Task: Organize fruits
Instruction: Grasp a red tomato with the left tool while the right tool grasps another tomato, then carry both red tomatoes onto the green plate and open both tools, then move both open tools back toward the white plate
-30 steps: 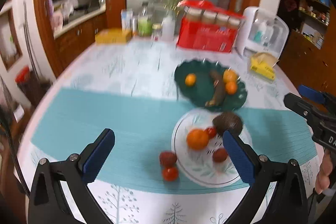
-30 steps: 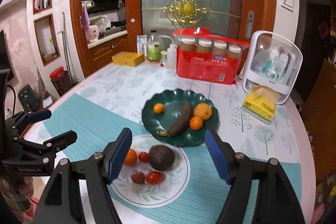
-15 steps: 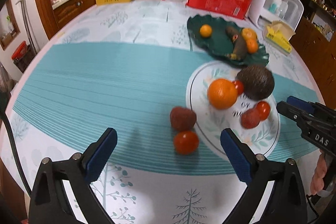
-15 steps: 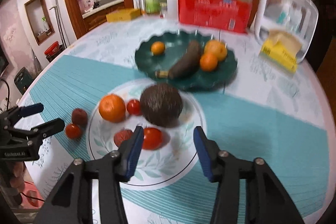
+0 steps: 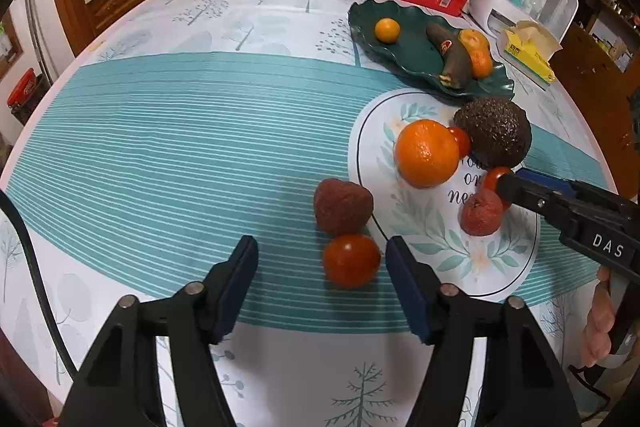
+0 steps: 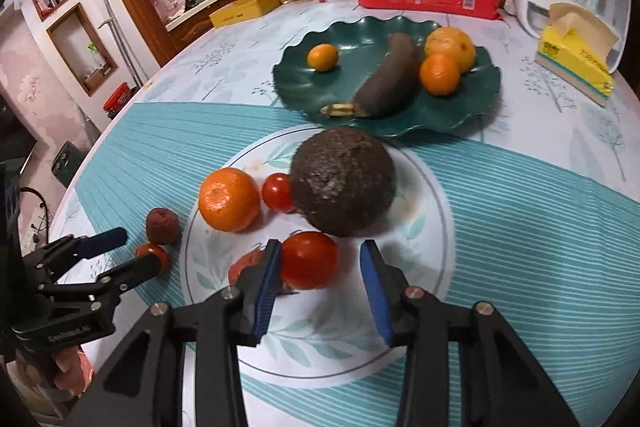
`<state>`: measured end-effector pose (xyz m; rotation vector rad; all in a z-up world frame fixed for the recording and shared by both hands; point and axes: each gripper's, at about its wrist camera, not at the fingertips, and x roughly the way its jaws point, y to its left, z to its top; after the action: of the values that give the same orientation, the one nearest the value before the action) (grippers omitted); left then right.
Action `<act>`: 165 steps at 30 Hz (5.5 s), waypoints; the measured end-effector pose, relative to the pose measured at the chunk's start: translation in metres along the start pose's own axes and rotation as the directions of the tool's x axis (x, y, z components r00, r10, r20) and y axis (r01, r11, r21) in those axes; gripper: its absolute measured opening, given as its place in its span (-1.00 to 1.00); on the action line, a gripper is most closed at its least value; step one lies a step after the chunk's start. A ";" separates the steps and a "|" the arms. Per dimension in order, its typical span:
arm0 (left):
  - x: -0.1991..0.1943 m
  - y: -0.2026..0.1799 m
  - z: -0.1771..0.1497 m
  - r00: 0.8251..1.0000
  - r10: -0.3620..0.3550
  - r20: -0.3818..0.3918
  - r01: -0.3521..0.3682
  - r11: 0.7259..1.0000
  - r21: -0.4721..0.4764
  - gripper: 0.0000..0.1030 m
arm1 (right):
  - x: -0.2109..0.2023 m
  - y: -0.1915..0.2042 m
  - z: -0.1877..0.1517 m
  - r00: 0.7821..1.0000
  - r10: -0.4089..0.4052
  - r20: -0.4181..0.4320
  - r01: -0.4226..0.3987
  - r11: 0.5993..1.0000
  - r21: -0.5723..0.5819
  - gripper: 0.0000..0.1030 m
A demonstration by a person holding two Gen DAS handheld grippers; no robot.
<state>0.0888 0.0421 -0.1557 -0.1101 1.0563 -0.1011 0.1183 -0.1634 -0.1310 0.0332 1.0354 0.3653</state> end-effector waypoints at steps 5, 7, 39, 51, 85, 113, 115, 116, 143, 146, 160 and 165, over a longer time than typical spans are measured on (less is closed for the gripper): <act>0.005 -0.004 0.000 1.000 -0.013 -0.014 0.013 1.000 0.009 -0.01 | 0.003 0.006 -0.002 0.999 0.035 -0.009 -0.035 0.999 -0.015 -0.38; 0.004 -0.004 0.000 1.000 -0.017 -0.014 0.017 1.000 0.012 -0.07 | 0.003 0.007 -0.002 0.999 0.033 -0.008 -0.034 0.999 -0.015 -0.38; -0.096 -0.036 0.048 0.987 -0.084 0.138 0.070 0.992 0.104 -0.48 | -0.089 0.032 0.026 0.989 0.014 0.146 -0.003 0.997 -0.076 -0.45; -0.200 -0.072 0.167 0.930 -0.029 0.367 -0.038 0.984 0.175 -0.48 | -0.236 0.046 0.135 0.903 -0.089 0.421 0.158 0.979 -0.132 -0.45; 0.127 -0.094 0.254 0.999 -0.038 -0.015 0.039 0.991 0.125 -0.47 | 0.068 -0.050 0.173 0.994 -0.096 -0.050 0.093 0.994 -0.060 -0.44; 0.099 -0.102 0.235 1.000 0.012 0.006 -0.012 0.989 0.150 0.76 | 0.045 -0.041 0.156 0.999 -0.039 -0.002 0.038 0.998 -0.040 -0.22; 0.093 -0.102 0.234 0.999 0.024 0.022 -0.027 0.988 0.152 0.80 | 0.042 -0.041 0.155 0.999 -0.036 0.004 0.036 0.999 -0.036 -0.22; 0.089 -0.102 0.233 0.999 0.026 0.028 -0.030 0.988 0.155 0.82 | 0.040 -0.041 0.155 0.999 -0.036 0.007 0.036 0.999 -0.036 -0.22; -0.150 -0.075 0.161 0.947 0.048 0.318 -0.115 0.974 0.195 0.99 | -0.116 0.001 0.126 0.980 -0.078 0.185 0.084 0.996 -0.022 0.19; -0.160 -0.066 0.135 0.943 0.054 0.330 -0.123 0.974 0.190 0.99 | -0.133 0.014 0.115 0.973 -0.068 0.219 0.081 0.996 -0.048 0.24; -0.093 -0.025 0.063 0.977 0.087 0.197 -0.100 0.993 0.060 0.99 | -0.111 0.018 0.069 0.963 -0.134 0.232 0.147 0.988 -0.037 0.38; -0.049 -0.015 0.045 0.990 0.089 0.107 -0.093 0.995 0.041 0.99 | -0.074 0.003 0.056 0.976 -0.148 0.162 0.151 0.988 -0.010 0.38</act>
<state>0.1038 0.0360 -0.0891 -0.0255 0.9518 -0.0362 0.1310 -0.1760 -0.0401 -0.0345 0.8681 0.2326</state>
